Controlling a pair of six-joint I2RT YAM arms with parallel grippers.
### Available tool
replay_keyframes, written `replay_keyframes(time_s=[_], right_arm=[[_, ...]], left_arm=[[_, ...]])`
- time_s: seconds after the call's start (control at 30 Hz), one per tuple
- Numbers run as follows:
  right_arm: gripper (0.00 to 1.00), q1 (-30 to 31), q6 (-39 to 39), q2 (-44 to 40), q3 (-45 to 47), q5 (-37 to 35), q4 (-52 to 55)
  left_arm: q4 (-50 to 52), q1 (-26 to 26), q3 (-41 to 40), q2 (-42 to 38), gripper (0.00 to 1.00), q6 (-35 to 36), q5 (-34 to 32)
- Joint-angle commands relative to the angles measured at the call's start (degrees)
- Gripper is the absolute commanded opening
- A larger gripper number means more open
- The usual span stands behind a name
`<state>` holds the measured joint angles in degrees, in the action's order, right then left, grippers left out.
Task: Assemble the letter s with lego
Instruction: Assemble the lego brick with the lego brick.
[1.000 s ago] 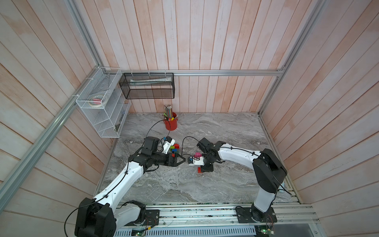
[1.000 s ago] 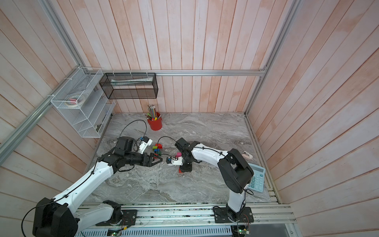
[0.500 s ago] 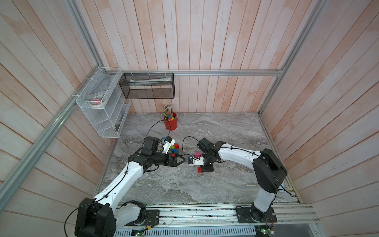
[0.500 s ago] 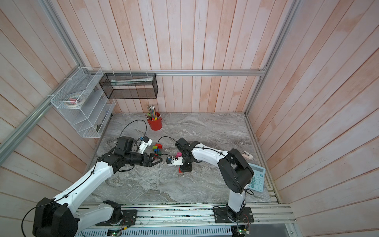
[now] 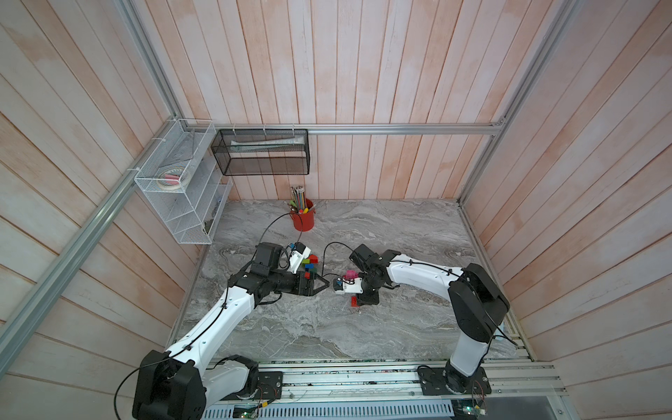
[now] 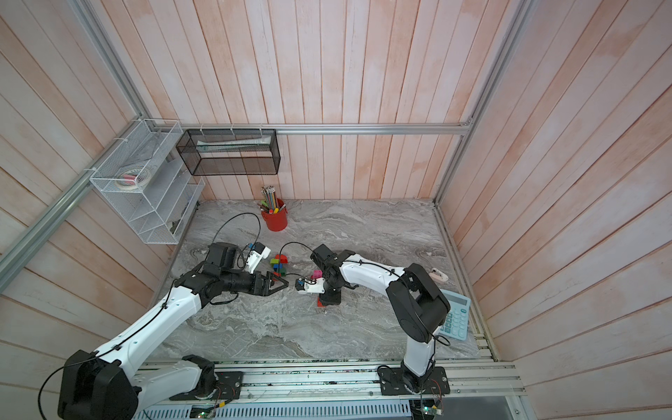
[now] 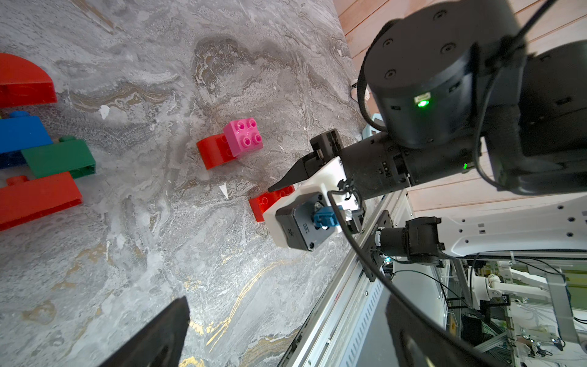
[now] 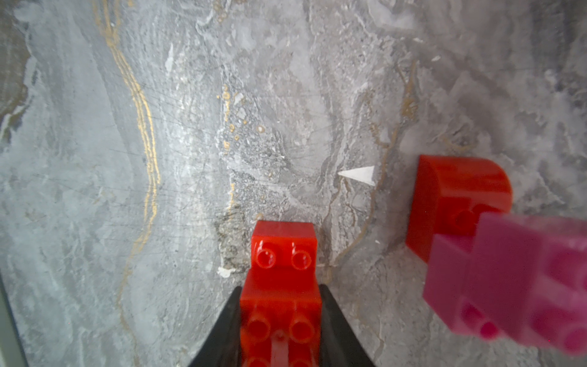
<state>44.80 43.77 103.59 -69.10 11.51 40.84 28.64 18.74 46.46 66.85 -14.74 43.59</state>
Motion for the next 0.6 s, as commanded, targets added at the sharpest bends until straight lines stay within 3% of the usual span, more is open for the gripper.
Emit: replay_keyframes(time_s=[0.0,0.57], right_arm=[[0.20,-0.24,0.36,-0.14,1.07,-0.69,5.41],[0.18,-0.10,-4.12,3.97,1.93,-5.84,5.40]], left_arm=[[-1.48,-0.33,-1.10,0.09,1.00,0.89,1.14],[-2.19,-0.29,-1.96,0.29,1.00,0.44,1.14]])
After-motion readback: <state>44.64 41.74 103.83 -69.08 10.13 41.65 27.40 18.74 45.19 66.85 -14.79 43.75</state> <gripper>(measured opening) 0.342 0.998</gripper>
